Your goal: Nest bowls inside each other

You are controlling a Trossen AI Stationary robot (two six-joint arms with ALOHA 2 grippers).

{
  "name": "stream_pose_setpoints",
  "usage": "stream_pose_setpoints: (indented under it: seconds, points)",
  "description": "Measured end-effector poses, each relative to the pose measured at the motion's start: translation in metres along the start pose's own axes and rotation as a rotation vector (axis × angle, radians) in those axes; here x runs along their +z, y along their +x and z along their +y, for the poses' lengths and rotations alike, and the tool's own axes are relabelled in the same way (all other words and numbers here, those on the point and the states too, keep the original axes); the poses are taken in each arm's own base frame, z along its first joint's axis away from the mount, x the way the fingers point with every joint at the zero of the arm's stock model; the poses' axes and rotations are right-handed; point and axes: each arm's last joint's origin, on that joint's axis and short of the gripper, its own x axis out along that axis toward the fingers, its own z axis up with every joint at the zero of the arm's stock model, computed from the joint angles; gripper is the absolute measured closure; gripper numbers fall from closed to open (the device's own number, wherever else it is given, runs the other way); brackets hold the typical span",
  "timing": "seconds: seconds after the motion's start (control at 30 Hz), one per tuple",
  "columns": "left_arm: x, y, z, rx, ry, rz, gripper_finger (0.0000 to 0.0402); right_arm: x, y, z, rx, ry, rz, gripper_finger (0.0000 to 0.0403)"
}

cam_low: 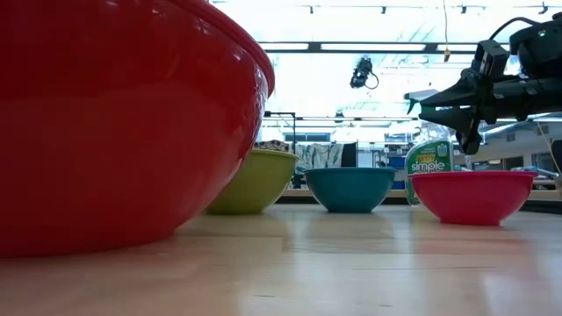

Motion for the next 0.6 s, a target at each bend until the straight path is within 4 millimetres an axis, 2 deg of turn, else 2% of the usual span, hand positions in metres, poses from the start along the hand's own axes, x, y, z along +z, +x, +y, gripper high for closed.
stream_pose_setpoints:
  seconds: [0.17,0.27,0.4,0.6]
  points:
    - [0.001,0.000,-0.001,-0.005,-0.010,-0.007,0.0331,0.000,0.000,0.000,0.000,0.000,0.000,0.0284]
    - [0.004,0.000,-0.003,-0.029,-0.128,-0.037,0.0331,0.000,0.000,0.000,-0.007,-0.001,-0.009,0.0284]
    - [0.010,-0.001,-0.006,-0.072,-0.303,-0.080,0.0331,0.008,0.000,0.003,-0.031,-0.009,-0.125,0.0284]
    - [0.014,-0.001,-0.009,-0.105,-0.337,-0.117,0.0331,0.024,-0.004,0.014,0.051,0.091,-0.322,0.0284]
